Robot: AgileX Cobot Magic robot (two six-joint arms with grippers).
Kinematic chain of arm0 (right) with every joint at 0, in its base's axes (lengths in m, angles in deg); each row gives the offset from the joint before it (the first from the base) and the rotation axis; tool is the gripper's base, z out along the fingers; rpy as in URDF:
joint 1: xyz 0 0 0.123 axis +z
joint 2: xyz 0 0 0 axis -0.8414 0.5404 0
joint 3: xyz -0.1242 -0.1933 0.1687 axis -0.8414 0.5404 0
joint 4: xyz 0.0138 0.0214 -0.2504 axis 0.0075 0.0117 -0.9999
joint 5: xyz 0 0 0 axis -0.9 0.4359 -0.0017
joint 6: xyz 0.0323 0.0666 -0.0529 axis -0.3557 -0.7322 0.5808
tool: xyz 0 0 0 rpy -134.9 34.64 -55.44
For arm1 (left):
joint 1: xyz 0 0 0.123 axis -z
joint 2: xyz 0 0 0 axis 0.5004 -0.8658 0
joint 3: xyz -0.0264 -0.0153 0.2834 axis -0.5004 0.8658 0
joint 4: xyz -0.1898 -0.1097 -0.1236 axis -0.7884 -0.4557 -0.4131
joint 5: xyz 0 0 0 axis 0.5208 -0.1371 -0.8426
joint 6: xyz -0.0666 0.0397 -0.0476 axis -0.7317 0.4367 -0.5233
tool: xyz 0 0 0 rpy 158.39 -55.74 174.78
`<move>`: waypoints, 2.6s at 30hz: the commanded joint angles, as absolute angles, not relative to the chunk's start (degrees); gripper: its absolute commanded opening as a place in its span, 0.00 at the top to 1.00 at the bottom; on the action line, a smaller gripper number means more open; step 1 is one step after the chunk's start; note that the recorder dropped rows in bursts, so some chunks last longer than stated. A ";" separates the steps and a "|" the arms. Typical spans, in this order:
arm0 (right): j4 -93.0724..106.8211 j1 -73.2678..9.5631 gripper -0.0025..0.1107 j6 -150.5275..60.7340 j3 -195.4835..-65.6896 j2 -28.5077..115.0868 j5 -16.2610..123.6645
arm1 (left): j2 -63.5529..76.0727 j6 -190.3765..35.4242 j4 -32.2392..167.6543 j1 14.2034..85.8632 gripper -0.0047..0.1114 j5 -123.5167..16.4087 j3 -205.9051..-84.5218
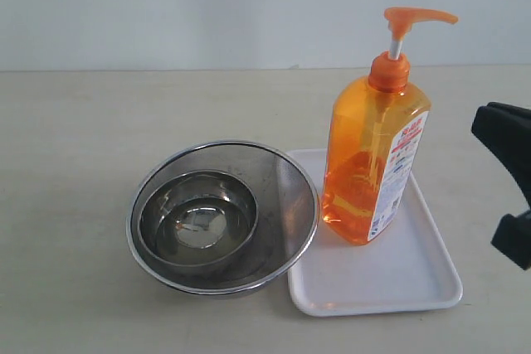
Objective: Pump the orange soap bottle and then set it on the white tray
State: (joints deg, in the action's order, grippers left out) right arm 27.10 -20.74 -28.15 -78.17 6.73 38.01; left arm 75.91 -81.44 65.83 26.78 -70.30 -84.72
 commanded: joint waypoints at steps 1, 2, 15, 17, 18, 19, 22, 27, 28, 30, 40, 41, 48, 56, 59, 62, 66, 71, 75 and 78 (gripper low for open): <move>26.48 -20.72 0.91 -27.48 -78.36 9.64 32.64 | 76.07 -81.93 65.56 26.58 0.92 -69.90 -84.52; 26.18 -20.72 0.86 -27.48 -78.36 10.57 30.73 | 76.07 -81.93 65.56 26.58 0.92 -69.90 -84.52; 18.89 -20.72 0.33 -35.83 -78.36 27.45 8.46 | 76.07 -81.93 65.56 26.58 0.92 -69.90 -84.52; 18.16 -20.72 0.33 -36.59 -78.36 29.98 5.15 | 76.07 -81.93 65.56 26.58 0.92 -69.90 -84.52; 17.54 -20.72 0.33 -36.59 -78.36 31.26 3.61 | 76.07 -81.93 65.56 26.58 0.92 -69.90 -84.52; 16.71 -20.72 0.33 -36.59 -78.36 32.60 1.90 | 76.07 -81.93 65.56 26.58 0.92 -69.90 -84.52; 16.14 -20.72 0.33 -36.59 -78.36 36.46 -2.42 | 76.07 -81.93 65.56 26.58 0.92 -69.90 -84.52; 16.47 -20.72 0.33 -37.46 -78.36 42.47 -10.57 | 76.07 -81.93 65.56 26.58 0.92 -69.90 -84.52; 16.75 -20.72 0.33 -37.64 -78.36 43.27 -12.04 | 76.07 -81.93 65.56 26.58 0.92 -69.90 -84.52; 16.78 -20.72 0.33 -37.91 -78.36 45.16 -14.37 | 76.07 -81.93 65.56 26.58 0.92 -69.90 -84.52; 18.11 -20.72 0.43 -38.22 -80.97 52.45 -16.26 | 76.07 -81.93 65.56 26.58 0.92 -69.90 -84.52; 18.11 -20.72 0.45 -38.22 -81.62 53.05 -16.26 | 76.07 -81.93 65.56 26.58 0.92 -69.90 -84.52; 20.43 -20.72 0.46 -38.22 -84.05 55.55 -16.26 | 76.07 -81.93 65.56 26.58 0.92 -69.90 -84.52; 21.70 -20.72 0.47 -37.99 -85.87 60.16 -16.26 | 76.07 -81.93 65.56 26.58 0.92 -69.90 -84.52; 23.27 -20.72 0.47 -37.07 -85.86 60.27 -16.26 | 76.07 -81.93 65.56 26.58 0.92 -69.90 -84.52; 24.03 -20.72 0.47 -36.49 -85.86 60.27 -16.26 | 76.07 -81.93 65.56 26.58 0.92 -69.90 -84.52; 24.03 -20.72 0.75 -36.49 -85.86 60.27 -16.26 | 76.07 -81.93 65.56 26.58 0.92 -69.90 -84.52; 24.03 -20.72 0.98 -35.83 -85.86 60.27 -16.26 | 76.07 -81.93 65.56 26.58 0.92 -69.90 -84.52; 24.03 -20.72 0.98 -34.63 -85.86 60.15 -16.26 | 76.07 -81.93 65.56 26.58 0.92 -69.90 -84.52; 23.70 -20.72 0.98 -35.28 -85.86 60.03 -16.26 | 76.07 -81.93 65.56 26.58 0.92 -69.90 -84.52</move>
